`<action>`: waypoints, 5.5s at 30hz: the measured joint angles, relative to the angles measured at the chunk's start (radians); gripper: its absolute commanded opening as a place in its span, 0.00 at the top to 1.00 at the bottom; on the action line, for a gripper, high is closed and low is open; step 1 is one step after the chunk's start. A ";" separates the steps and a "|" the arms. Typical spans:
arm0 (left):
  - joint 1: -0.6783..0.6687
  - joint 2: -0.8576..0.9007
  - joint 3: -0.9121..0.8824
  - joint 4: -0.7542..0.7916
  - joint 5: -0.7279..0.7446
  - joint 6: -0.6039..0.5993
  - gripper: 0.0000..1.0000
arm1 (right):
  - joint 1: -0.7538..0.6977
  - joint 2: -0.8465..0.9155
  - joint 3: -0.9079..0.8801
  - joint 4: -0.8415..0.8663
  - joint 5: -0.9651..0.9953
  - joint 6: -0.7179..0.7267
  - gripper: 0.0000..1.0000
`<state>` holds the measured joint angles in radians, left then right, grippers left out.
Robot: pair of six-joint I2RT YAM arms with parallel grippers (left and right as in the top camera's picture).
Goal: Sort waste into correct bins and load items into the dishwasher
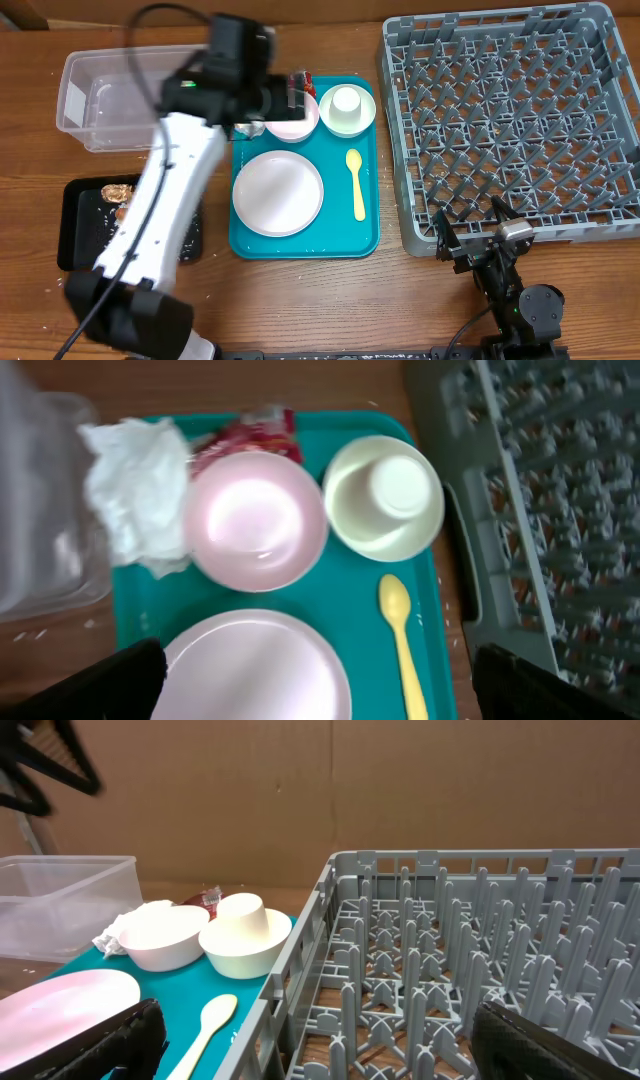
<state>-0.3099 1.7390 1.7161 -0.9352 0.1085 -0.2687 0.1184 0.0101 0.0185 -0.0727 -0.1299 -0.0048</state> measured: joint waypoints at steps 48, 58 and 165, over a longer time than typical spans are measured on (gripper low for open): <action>-0.048 0.162 -0.002 0.340 -0.400 0.052 0.00 | 0.000 0.000 0.000 0.000 0.000 0.000 0.00; 0.306 0.162 -0.002 0.273 -0.286 -0.093 0.00 | 0.000 0.000 0.000 0.000 0.000 0.000 0.00; 0.467 0.162 -0.002 0.173 -0.175 -0.122 0.00 | 0.331 2.250 1.913 -0.694 0.215 0.433 0.00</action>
<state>0.1570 1.9011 1.7145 -0.7624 -0.0662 -0.3904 0.4496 2.2597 1.9316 -0.7666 0.0849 0.4286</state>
